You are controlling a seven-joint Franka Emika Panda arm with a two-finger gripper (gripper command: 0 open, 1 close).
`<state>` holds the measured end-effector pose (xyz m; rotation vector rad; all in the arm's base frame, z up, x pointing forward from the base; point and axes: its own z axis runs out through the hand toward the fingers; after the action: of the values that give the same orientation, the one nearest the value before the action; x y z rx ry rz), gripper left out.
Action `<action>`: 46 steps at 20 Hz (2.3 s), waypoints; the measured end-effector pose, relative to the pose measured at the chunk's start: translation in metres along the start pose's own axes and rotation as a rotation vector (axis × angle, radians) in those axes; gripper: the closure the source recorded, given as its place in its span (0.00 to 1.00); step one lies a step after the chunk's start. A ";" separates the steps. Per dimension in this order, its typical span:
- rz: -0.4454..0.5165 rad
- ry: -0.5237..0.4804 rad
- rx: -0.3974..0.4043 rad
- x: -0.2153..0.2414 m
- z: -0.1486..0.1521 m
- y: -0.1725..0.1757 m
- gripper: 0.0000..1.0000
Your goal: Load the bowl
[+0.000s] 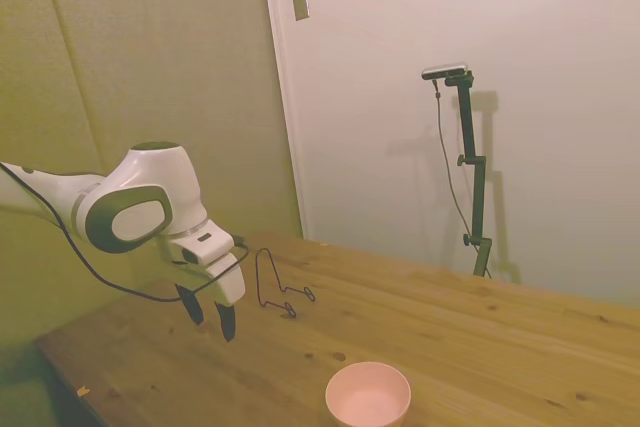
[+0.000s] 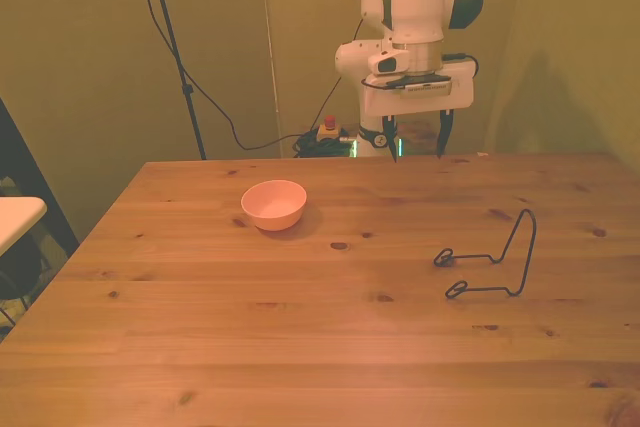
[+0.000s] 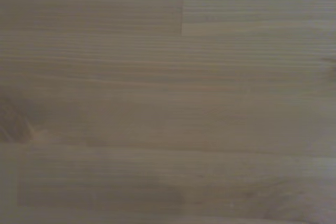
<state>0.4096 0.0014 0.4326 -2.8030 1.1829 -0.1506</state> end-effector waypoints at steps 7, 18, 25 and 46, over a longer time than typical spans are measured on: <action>0.031 0.038 0.004 0.024 -0.014 0.013 0.00; 0.131 0.098 -0.059 0.079 -0.025 0.076 0.00; 0.188 0.123 -0.087 0.119 -0.015 0.103 0.00; 0.247 0.101 -0.143 0.187 0.059 0.108 1.00</action>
<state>0.4706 -0.2045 0.3707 -2.7631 1.6118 -0.1975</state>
